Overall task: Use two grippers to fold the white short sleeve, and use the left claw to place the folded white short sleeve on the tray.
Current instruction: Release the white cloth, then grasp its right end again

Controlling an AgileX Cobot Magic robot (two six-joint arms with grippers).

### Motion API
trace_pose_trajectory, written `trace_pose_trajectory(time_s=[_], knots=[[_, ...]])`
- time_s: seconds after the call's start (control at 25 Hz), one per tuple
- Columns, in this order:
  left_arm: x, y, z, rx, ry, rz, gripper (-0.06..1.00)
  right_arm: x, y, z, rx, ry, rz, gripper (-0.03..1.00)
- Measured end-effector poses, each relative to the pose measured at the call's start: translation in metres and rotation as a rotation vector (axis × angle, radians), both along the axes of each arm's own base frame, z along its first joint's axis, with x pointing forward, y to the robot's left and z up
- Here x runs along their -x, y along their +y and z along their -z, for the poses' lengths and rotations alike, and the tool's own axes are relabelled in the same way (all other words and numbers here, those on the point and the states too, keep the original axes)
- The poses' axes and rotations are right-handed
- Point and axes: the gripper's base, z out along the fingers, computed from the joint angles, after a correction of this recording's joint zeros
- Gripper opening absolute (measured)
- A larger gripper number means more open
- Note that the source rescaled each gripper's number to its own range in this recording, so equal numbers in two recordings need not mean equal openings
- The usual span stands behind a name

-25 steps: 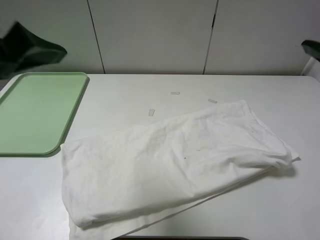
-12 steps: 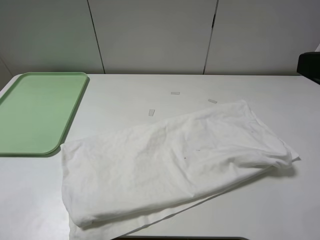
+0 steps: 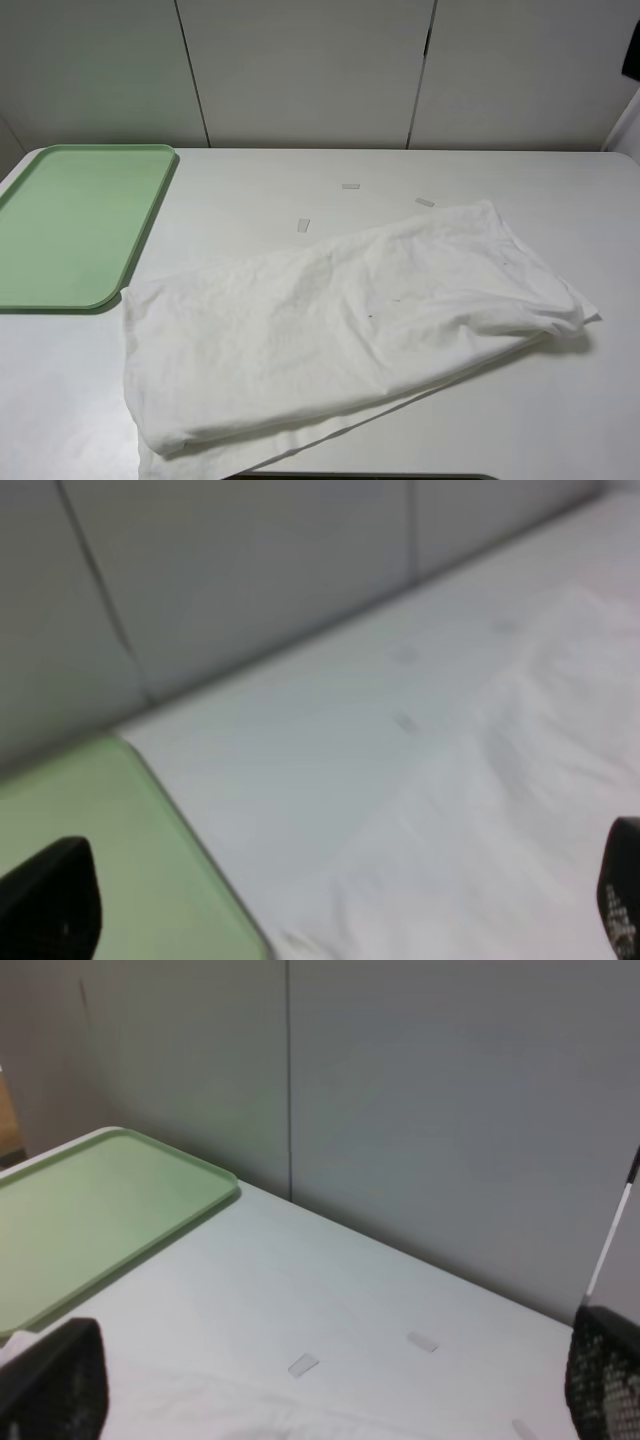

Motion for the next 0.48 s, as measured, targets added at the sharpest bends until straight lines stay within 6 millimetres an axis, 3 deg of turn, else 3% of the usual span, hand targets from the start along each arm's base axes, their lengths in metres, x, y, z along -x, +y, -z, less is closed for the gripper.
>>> trace_pose_trajectory(time_s=[0.36, 0.48], knots=[[0.009, -0.024, 0.067, -0.069, 0.336, 0.162, 1.0, 0.002, 0.002, 0.001, 0.019, 0.007, -0.032, 1.0], [0.011, -0.026, 0.072, -0.081, 0.367, 0.18, 1.0, 0.002, 0.002, 0.001, 0.02, 0.009, -0.033, 1.0]])
